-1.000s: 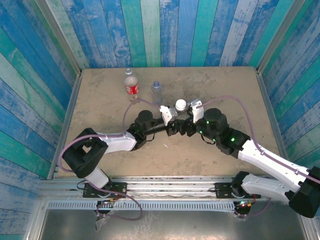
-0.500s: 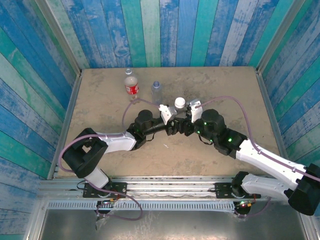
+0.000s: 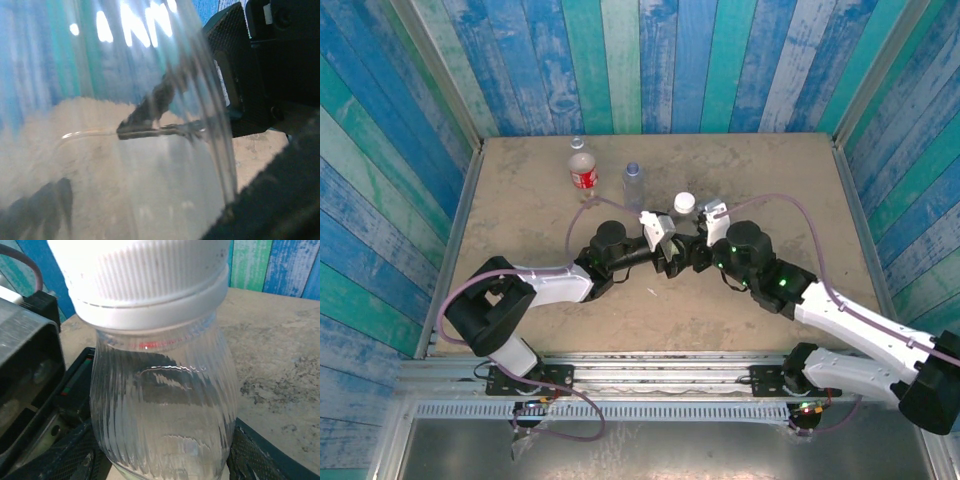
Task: Screw on the bottle caps
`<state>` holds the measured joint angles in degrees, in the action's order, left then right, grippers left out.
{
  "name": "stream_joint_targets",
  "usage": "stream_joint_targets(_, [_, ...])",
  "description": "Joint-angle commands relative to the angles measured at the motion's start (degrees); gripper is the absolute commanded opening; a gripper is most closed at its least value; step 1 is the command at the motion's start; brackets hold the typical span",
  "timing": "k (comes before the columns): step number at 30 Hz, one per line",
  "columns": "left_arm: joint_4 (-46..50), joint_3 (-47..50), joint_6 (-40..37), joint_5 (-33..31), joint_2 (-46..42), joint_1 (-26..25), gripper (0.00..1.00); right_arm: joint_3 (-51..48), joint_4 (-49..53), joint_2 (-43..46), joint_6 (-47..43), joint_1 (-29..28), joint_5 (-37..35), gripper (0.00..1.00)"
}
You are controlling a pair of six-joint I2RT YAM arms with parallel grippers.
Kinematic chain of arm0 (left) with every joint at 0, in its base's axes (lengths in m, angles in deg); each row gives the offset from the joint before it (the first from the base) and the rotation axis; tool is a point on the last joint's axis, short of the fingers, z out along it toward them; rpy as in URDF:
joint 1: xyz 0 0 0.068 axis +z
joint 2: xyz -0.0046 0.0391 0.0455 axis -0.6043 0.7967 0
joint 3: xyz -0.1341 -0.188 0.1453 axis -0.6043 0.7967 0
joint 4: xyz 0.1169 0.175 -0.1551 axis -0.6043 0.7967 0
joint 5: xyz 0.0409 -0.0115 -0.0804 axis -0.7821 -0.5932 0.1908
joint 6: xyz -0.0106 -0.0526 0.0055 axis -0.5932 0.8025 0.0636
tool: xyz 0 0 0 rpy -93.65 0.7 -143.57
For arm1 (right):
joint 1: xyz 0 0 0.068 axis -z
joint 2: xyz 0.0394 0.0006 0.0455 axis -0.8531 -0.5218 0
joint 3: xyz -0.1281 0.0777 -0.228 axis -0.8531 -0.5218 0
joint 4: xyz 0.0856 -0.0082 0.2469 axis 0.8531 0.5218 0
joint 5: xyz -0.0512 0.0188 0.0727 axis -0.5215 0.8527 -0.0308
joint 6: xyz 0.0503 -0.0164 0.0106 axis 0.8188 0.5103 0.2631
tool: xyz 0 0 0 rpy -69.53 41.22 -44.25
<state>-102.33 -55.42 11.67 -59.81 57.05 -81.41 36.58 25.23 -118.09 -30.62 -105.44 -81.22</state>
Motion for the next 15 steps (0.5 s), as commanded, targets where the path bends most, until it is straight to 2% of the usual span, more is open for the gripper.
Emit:
stream_joint_targets(1, [-1.37,0.27,-0.82,-0.19,-0.76,-0.24,0.98,-1.21,-0.17,2.19,0.24,0.19,-1.39,0.42])
stream_joint_targets(7, [-4.74,1.24,0.65,-0.47,0.44,-0.24,0.97,-3.34,-2.46,6.52,1.94,0.98,0.69,0.4])
stream_joint_targets(9, [-5.7,1.24,0.94,0.0,0.86,-0.22,0.94,-3.81,-3.11,7.67,2.88,1.28,1.74,0.4])
stream_joint_targets(11, [-6.29,1.04,0.94,0.71,1.14,-0.25,0.86,-4.25,-3.86,8.47,3.84,1.62,2.91,0.4])
stream_joint_targets(15, [-5.89,0.42,0.27,2.31,1.57,-0.24,0.84,-5.09,-5.52,9.35,5.78,2.08,4.32,0.4])
